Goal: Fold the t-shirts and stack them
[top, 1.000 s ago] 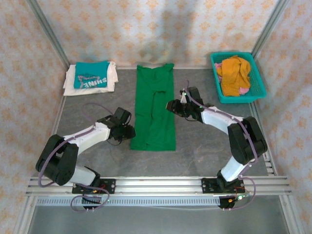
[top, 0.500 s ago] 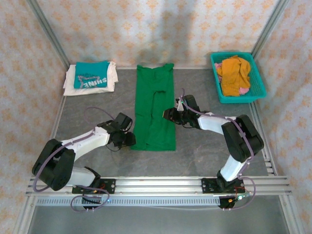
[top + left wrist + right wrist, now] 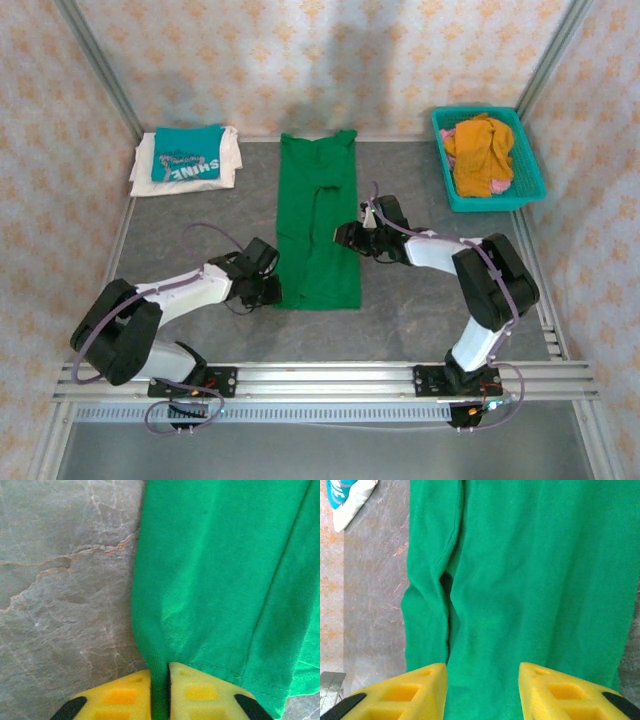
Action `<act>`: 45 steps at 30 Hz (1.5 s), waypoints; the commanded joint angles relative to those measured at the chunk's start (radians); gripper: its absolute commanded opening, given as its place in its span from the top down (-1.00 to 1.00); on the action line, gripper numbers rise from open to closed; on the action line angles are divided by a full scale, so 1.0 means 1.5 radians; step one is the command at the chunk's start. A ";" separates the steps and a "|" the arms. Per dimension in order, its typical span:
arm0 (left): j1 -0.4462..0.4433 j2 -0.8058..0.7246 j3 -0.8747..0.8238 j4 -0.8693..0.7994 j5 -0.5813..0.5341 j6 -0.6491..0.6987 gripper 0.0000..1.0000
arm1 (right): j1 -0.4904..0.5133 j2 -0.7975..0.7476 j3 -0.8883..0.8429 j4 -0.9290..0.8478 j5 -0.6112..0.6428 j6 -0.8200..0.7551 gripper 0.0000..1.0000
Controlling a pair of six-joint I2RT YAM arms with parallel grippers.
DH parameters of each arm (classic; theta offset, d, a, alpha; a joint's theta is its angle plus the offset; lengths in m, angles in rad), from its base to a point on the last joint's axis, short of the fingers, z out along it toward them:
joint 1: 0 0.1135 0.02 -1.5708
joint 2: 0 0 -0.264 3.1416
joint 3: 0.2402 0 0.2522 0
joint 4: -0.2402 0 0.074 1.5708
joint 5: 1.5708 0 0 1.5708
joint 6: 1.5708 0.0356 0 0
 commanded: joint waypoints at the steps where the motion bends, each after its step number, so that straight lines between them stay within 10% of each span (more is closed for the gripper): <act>1: -0.003 -0.012 -0.018 0.023 -0.011 -0.016 0.88 | 0.006 -0.079 -0.037 -0.041 0.000 0.003 0.14; 12: -0.003 -0.078 -0.057 0.002 -0.038 -0.027 1.00 | 0.008 -0.264 -0.174 -0.208 0.007 0.054 -0.11; 45: -0.004 -0.098 -0.108 0.058 -0.004 -0.020 1.00 | 0.130 -0.266 -0.225 -0.186 0.080 0.176 0.04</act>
